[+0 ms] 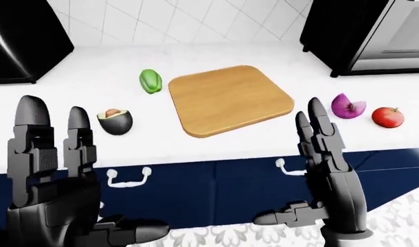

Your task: Place the avocado, onion, tomato and bell pepper on the cutting board.

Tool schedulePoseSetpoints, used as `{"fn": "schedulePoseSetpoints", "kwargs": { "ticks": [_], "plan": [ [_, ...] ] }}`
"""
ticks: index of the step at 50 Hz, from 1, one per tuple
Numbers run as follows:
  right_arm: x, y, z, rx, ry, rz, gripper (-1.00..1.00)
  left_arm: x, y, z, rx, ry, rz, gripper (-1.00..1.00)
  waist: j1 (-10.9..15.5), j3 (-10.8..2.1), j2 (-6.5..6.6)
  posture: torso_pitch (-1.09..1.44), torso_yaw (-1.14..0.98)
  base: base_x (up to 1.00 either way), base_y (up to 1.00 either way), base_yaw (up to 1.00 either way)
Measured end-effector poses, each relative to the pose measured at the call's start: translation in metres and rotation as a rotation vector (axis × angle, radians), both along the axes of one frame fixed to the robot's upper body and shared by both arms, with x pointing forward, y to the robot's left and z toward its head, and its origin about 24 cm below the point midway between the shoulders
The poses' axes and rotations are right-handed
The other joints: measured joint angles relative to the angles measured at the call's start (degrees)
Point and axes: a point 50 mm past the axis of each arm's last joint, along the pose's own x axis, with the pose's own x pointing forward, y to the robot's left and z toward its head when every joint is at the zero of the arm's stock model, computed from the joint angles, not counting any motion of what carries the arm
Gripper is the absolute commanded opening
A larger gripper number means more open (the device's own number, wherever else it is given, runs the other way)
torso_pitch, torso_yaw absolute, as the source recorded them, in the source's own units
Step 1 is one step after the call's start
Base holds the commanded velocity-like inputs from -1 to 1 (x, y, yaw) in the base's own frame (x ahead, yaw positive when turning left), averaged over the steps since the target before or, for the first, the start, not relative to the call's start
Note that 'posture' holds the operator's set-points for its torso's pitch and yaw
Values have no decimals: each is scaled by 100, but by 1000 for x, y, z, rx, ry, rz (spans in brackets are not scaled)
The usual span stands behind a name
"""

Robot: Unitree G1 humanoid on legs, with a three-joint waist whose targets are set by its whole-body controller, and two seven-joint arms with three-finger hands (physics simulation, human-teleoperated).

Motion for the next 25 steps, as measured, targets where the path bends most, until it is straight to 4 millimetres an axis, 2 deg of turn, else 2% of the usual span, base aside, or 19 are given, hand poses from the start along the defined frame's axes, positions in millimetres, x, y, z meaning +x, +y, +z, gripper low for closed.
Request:
{"fn": "schedulePoseSetpoints", "kwargs": {
  "ticks": [3, 5, 6, 7, 10, 12, 17, 19, 21, 25],
  "plan": [
    [-1, 1, 2, 1, -16, 7, 100, -1, 0, 1, 3, -10, 3, 100, 34, 23, -178, 0, 0, 16, 0, 0],
    [-1, 2, 2, 1, -16, 10, 100, -1, 0, 1, 2, -10, 4, 100, 39, 9, -360, 0, 0, 16, 0, 0],
    [-1, 1, 2, -4, -15, 5, 100, -1, -1, 1, -3, -10, -1, 100, 10, -6, -386, 0, 0, 16, 0, 0],
    [0, -1, 1, -8, -6, -3, 100, 1, -2, -1, -9, 0, -12, 100, -37, 29, -297, 0, 0, 15, 0, 0],
    [3, -3, -6, -6, 36, -21, 100, 3, -3, -5, -7, 27, -23, 100, -135, 54, -306, 0, 0, 16, 0, 0],
    [3, -2, -6, -4, 36, -18, 100, 2, -2, -4, -4, 21, -19, 100, -135, 40, -257, 0, 0, 16, 0, 0],
    [2, -1, 0, -3, 2, -13, 100, 0, -3, 0, 4, -9, -22, 100, -154, 104, 63, 0, 0, 15, 0, 0],
    [2, -1, 1, -1, -3, -10, 100, -2, -3, 1, 8, -20, -15, 100, -168, 15, 231, 0, 0, 2, 0, 0],
    [4, 1, -3, 6, 16, 4, 100, -1, -1, 0, 8, -13, -4, 100, -201, 9, 73, 0, 0, 0, 0, 0],
    [5, 0, -6, 5, 41, 3, 100, 2, 0, -5, -2, 20, -4, 100, -150, -37, -106, 0, 0, 0, 0, 0]
  ]
}}
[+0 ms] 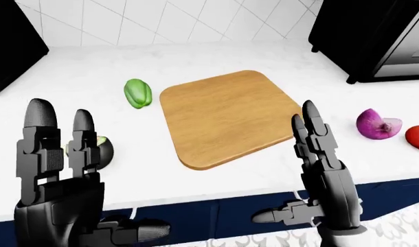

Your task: Place the avocado, onion, tomato and bell pepper on the cutting board.

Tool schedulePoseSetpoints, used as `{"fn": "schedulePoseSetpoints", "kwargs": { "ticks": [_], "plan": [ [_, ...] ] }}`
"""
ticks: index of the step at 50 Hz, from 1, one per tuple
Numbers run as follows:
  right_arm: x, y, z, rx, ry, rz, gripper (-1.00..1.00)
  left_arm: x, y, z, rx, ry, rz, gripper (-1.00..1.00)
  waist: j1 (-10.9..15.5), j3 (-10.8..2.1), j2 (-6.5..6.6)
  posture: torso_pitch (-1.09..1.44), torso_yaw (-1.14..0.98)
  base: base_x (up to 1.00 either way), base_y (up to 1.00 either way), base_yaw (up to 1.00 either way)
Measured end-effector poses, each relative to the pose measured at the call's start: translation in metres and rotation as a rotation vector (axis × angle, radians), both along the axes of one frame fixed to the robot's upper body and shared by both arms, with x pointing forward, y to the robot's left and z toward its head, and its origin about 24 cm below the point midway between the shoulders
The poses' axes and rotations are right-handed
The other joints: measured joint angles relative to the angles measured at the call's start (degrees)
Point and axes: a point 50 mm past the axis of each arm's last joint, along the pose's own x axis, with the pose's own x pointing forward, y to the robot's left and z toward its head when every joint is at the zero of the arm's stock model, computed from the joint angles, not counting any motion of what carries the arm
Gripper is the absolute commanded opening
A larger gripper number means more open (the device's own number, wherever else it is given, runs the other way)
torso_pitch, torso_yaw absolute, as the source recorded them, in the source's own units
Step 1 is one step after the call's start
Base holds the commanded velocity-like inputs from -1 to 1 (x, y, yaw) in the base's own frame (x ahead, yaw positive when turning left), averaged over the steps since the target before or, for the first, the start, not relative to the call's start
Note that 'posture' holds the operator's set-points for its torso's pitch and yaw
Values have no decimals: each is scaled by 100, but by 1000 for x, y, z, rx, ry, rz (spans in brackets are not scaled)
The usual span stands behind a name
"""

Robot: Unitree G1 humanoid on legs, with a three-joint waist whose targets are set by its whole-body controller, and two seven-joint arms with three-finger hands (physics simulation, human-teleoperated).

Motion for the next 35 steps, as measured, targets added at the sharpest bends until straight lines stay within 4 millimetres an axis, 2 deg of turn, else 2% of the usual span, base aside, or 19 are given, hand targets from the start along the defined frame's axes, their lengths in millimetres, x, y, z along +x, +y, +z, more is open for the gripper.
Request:
{"fn": "schedulePoseSetpoints", "kwargs": {
  "ticks": [2, 9, 35],
  "plan": [
    [0, 0, 1, -1, -6, -3, 100, 0, 0, 0, -1, 1, -2, 100, 16, -41, -55, 0, 0, 0, 0, 0],
    [-1, -1, 3, -1, -17, -4, 100, -2, -1, 4, 4, -21, -5, 100, 43, -92, -56, 0, 0, 0, 0, 0],
    [1, 0, 1, -5, -9, -6, 100, -2, -1, 4, 6, -27, 0, 100, 66, 3, -69, 0, 0, 0, 0, 0]
  ]
}}
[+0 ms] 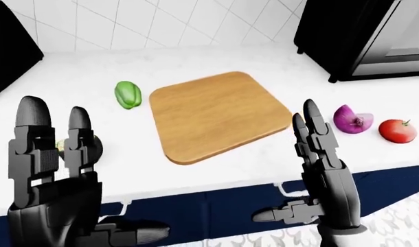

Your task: Place the avocado, onion, tomato and bell pepper on the cutting board.

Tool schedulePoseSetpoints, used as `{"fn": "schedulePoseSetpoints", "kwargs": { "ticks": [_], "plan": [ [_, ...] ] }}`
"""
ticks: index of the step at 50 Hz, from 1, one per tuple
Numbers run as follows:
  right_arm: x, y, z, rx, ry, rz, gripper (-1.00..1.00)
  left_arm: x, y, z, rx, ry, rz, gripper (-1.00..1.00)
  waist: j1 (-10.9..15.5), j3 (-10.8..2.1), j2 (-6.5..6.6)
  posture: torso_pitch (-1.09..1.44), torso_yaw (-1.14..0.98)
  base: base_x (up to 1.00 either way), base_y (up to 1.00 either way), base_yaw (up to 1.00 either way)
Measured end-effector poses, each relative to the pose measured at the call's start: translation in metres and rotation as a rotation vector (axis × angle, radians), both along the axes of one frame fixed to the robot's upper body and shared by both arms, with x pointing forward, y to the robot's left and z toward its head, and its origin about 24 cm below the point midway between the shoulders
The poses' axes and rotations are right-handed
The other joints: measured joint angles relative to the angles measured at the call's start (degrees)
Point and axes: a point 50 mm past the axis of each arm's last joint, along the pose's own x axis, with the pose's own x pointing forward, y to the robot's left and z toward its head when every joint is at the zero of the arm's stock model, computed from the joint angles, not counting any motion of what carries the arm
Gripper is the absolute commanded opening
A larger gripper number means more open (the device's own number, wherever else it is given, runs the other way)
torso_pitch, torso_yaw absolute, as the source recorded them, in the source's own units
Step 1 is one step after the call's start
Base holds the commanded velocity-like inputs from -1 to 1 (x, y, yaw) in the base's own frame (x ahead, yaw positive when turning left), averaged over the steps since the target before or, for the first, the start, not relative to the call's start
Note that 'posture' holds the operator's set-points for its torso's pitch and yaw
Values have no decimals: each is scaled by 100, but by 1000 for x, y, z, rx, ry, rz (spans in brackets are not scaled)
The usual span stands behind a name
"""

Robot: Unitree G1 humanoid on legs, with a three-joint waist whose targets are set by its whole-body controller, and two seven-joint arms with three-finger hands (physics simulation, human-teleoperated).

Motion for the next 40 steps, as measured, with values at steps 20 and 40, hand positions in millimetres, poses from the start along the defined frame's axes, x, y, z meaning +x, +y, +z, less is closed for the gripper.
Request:
{"fn": "schedulePoseSetpoints", "kwargs": {
  "ticks": [20, 40],
  "plan": [
    [2, 2, 0, -1, 6, 15, 100, 40, 53, 42, 25, 11, 317, 100, -6, -53, 63, 0, 0, 0, 0, 0],
    [4, 2, -4, -5, 27, 19, 100, 79, 77, 20, 98, 366, 541, 100, -24, -92, 76, 0, 0, 0, 0, 0]
  ]
}}
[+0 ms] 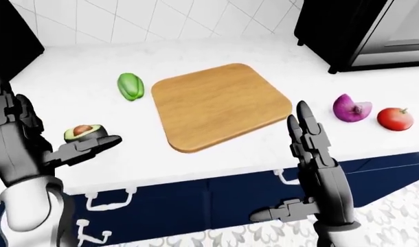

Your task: Place the avocado, onion, tomato and bell pepper on the cutting board.

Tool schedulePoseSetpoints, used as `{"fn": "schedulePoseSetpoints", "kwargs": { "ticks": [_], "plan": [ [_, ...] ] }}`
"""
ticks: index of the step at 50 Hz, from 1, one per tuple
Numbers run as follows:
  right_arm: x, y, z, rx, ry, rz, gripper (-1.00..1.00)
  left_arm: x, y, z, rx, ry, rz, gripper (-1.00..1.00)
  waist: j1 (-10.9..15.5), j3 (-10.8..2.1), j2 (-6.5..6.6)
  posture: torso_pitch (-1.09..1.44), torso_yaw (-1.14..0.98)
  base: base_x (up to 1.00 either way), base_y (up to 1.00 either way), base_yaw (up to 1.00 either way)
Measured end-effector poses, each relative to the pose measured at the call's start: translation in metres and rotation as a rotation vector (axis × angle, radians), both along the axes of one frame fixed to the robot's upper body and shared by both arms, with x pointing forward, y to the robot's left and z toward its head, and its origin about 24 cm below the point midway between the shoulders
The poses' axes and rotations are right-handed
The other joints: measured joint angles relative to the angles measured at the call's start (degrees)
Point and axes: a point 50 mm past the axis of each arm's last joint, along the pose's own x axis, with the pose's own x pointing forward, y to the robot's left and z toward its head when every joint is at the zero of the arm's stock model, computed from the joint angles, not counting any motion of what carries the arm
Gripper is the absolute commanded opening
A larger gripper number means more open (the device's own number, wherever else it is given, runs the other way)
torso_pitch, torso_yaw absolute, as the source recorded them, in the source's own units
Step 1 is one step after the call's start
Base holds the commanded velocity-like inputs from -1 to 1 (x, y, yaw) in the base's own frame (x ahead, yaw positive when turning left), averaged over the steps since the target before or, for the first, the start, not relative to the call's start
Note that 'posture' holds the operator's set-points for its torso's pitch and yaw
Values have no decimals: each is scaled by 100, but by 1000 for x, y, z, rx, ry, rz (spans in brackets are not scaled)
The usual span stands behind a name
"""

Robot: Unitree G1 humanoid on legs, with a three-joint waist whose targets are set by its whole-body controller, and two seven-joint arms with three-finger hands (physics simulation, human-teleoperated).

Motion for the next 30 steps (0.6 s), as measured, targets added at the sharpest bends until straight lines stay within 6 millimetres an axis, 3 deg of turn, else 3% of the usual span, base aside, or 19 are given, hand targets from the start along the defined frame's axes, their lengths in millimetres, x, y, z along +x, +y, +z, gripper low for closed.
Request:
{"fn": "schedulePoseSetpoints", "kwargs": {
  "ticks": [8, 21, 30],
  "plan": [
    [1, 0, -1, -3, 6, -1, 100, -5, 1, 7, 124, 17, 12, 100, -3, -12, 20, 0, 0, 0, 0, 0],
    [2, 1, -1, -2, 6, 5, 100, 8, 21, -7, 228, 110, 106, 100, -24, 0, 32, 0, 0, 0, 0, 0],
    [3, 2, -2, -3, 13, 5, 100, 9, 15, -17, 277, 143, 75, 100, -54, 13, 47, 0, 0, 0, 0, 0]
  ]
}}
